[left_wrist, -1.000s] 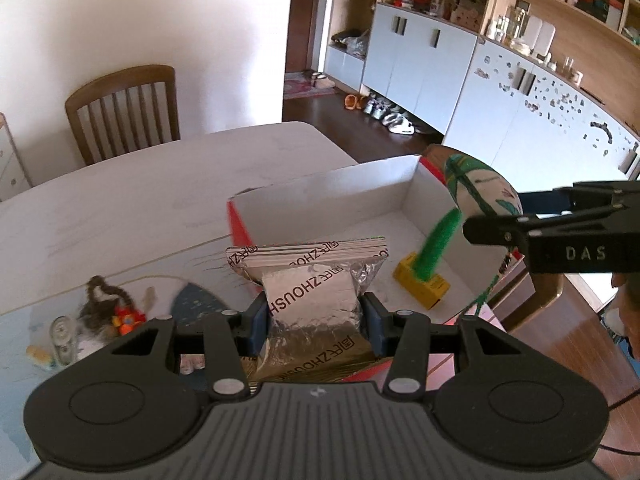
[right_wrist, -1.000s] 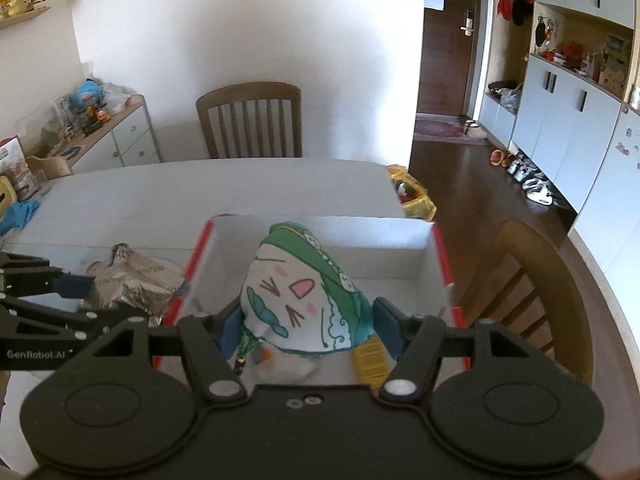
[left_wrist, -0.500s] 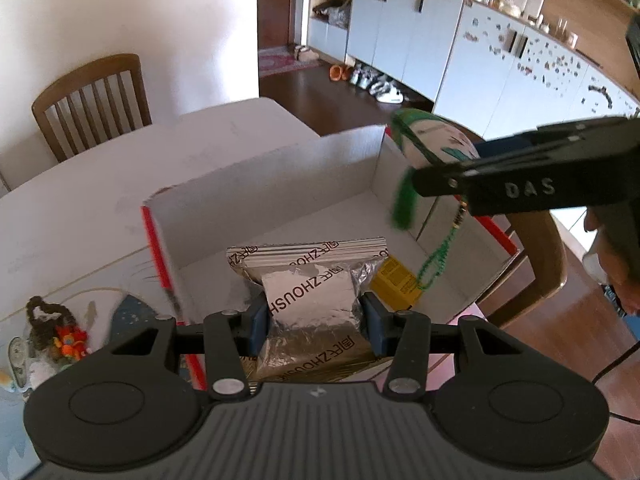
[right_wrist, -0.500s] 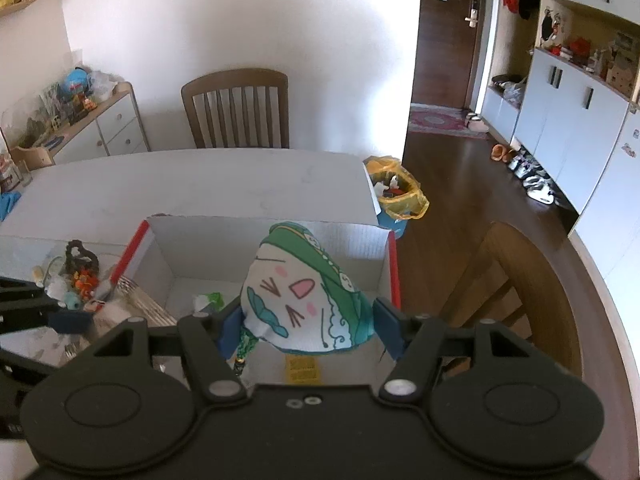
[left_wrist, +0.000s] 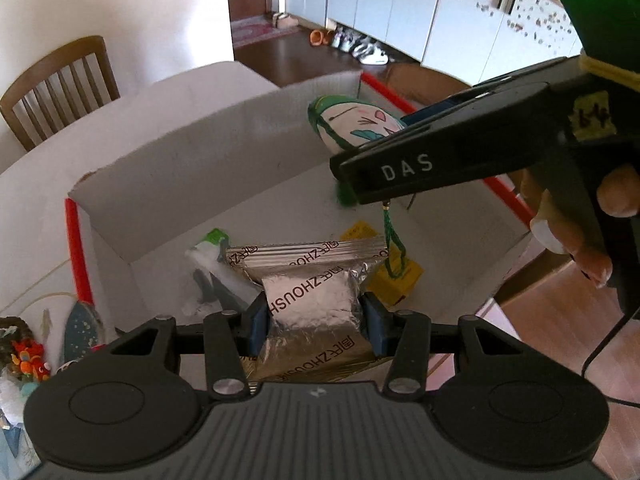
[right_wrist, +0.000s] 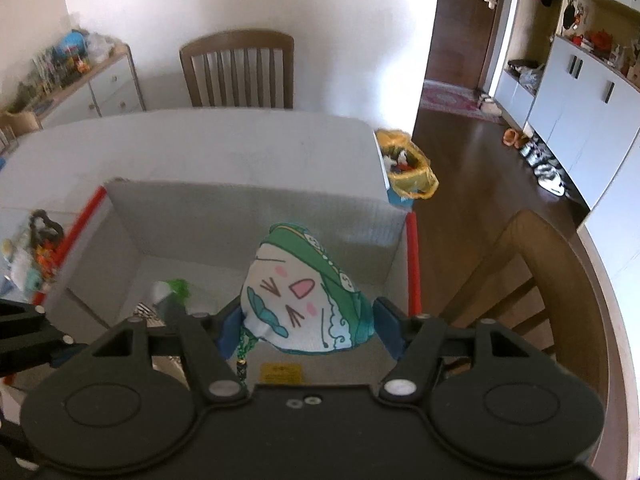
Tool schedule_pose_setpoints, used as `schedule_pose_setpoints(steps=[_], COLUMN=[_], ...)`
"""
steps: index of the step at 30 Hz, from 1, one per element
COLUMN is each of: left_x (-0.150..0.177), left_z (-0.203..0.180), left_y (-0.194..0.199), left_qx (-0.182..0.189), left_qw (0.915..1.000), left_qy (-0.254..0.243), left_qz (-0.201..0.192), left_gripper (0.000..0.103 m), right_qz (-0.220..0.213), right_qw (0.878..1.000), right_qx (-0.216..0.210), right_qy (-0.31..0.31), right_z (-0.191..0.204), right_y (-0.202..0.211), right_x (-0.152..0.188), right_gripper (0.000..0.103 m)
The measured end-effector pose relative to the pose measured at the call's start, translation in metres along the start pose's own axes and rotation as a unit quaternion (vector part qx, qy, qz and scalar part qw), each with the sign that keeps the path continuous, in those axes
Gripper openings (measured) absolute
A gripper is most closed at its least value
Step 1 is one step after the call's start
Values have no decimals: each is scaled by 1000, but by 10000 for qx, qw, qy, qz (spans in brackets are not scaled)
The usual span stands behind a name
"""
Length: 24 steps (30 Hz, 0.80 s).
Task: Organize objects
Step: 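Carry the foil bag and green plush into the red box and release both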
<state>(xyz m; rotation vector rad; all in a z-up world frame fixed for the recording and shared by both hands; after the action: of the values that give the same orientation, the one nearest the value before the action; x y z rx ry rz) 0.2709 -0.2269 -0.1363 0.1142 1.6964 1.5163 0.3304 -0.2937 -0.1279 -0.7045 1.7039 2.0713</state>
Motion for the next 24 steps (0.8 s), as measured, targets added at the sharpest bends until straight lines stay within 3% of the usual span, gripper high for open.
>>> schedule_pose_setpoints(steps=[7,13,24], left_x=[2,5,12], left_z=[-4,0,9], left_y=[-14,-19,-4], left_qx=[39,342,126], left_qw=[9998,9992,9995], left_qy=[-145,92,282], left_qz=[130,186,19], left_gripper=[48,48,49], right_qz=[288,451,398], right_qw=[9995,9987,9991], right_qx=[61,114,39], right_qy=[151,196,164], right_z=[6,8,4], right_y=[-22,-31,-24], right_x=[12,18,18], right_gripper=[67,68,70])
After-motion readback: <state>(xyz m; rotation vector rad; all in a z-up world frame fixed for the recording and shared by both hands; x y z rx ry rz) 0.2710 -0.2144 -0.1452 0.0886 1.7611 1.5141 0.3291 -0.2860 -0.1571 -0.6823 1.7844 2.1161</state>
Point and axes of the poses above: each gripper's, at about its wrist camera, not at the fingertips, and y roughly against the way its jaws point, z to its left, x to its underside, the point moved 5 cm from there along -y, roughly the way its jaws point, and after that the axes turned 13 degrees about -y, right-handed, at the moved point
